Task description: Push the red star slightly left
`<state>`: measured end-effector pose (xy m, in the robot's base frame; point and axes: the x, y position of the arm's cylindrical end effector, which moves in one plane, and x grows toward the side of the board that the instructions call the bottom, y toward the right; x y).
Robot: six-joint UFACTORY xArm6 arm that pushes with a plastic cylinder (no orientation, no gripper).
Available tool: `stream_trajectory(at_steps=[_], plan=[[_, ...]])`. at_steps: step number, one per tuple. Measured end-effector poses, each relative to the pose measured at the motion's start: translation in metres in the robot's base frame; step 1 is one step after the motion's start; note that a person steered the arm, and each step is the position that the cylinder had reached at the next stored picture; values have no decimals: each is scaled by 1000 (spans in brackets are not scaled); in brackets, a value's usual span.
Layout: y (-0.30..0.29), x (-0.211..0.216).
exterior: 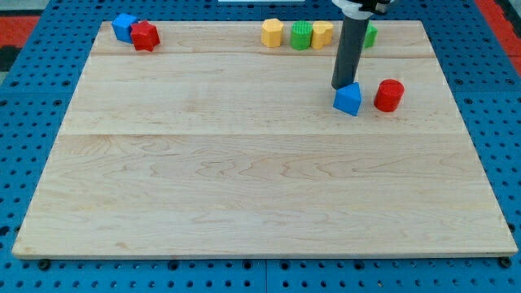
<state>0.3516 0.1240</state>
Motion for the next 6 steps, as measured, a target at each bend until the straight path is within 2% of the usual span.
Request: stream_trajectory(at_steps=[1, 2, 4, 6], plan=[[-22, -19], [-81, -51], [-246, -56], [-258, -117]])
